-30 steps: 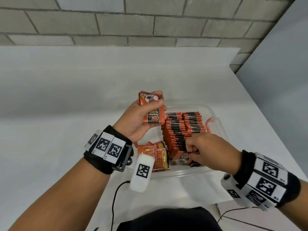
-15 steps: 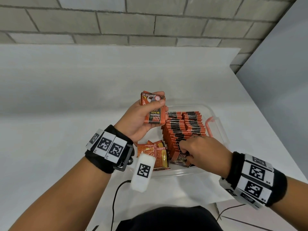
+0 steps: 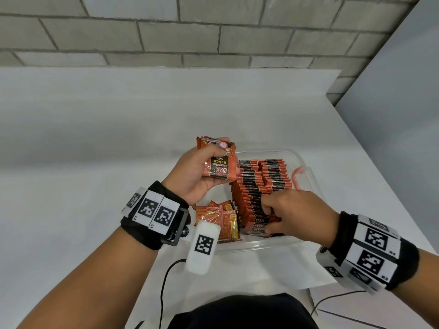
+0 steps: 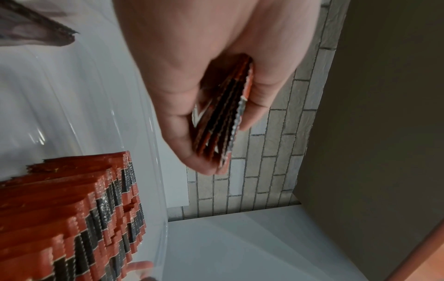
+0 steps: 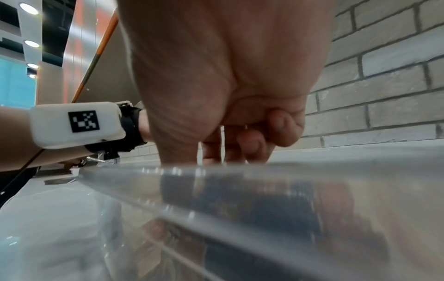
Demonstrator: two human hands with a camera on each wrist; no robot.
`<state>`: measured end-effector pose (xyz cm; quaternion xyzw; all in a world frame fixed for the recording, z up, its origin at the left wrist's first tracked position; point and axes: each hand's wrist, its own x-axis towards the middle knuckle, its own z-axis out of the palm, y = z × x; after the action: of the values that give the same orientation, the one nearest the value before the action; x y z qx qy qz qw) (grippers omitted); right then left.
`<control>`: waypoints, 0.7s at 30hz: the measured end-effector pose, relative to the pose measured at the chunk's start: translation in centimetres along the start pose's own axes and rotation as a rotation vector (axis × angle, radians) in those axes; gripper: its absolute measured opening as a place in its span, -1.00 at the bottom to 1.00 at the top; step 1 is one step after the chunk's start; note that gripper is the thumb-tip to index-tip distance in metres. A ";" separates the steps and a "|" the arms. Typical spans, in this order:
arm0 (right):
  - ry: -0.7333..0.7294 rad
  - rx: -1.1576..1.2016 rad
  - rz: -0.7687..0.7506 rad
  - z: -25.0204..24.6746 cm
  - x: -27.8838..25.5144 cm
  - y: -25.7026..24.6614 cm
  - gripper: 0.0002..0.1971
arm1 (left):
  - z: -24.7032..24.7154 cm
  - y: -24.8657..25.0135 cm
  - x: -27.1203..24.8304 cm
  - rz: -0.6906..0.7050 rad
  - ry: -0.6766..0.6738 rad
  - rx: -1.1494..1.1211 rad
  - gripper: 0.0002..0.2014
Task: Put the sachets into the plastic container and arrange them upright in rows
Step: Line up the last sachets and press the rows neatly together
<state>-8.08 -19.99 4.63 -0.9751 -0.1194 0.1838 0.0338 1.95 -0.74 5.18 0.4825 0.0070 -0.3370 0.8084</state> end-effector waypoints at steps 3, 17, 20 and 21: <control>0.105 0.222 0.036 -1.0 -0.1 0.2 -0.73 | 0.0 -0.2 -0.1 0.007 -0.043 0.063 -0.69; 0.590 1.043 0.089 -5.6 2.8 -0.5 -0.84 | 1.2 -0.5 -0.6 0.007 -0.098 0.122 -0.65; 0.680 1.059 0.090 -5.9 2.9 -0.6 -0.82 | 1.0 -0.4 -0.5 0.009 -0.075 0.102 -0.58; 0.693 1.077 0.092 -6.0 2.9 -0.6 -0.81 | 1.0 -0.4 -0.5 0.006 -0.065 0.084 -0.55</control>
<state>-3.40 -18.81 9.31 -0.8286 0.0494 -0.1065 0.5473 1.05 -1.38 5.61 0.5047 -0.0348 -0.3503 0.7883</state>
